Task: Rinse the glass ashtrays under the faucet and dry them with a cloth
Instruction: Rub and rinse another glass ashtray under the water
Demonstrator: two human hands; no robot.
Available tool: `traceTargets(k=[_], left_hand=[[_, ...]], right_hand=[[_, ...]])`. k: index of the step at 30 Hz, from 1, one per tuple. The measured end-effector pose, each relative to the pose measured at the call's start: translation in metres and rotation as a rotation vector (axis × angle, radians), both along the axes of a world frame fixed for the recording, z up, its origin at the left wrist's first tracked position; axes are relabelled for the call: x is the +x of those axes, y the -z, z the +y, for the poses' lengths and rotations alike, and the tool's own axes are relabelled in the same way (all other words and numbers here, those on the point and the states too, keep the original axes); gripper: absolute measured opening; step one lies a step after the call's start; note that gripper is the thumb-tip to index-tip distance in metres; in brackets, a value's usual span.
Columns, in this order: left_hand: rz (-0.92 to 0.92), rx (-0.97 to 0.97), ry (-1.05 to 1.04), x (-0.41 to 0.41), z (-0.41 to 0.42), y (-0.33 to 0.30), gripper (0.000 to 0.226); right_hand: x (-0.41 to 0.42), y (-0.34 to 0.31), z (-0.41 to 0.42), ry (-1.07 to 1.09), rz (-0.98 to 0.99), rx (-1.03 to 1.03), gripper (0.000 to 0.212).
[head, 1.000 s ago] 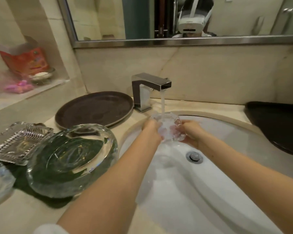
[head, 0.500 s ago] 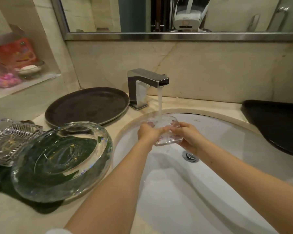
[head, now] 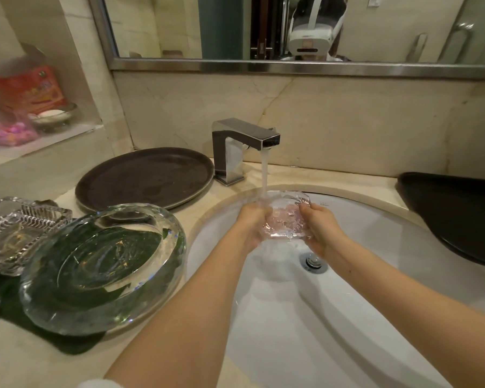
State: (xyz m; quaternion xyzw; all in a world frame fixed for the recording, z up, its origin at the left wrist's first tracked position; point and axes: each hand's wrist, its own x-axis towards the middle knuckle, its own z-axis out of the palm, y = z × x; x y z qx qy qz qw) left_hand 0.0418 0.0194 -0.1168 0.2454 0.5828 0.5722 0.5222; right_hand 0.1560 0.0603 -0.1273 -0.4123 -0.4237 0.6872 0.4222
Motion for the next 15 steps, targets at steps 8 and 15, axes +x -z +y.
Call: traceTargets(k=[8,15], left_hand=[[0.137,-0.033,-0.206,-0.008,0.005,0.010,0.043],[0.028,-0.007,-0.106,-0.006,0.002,0.006,0.030]], right_hand=[[-0.007,0.003,-0.009,-0.302,0.088,-0.074,0.020],[-0.001,0.005,-0.003,-0.218,0.000,-0.034,0.015]])
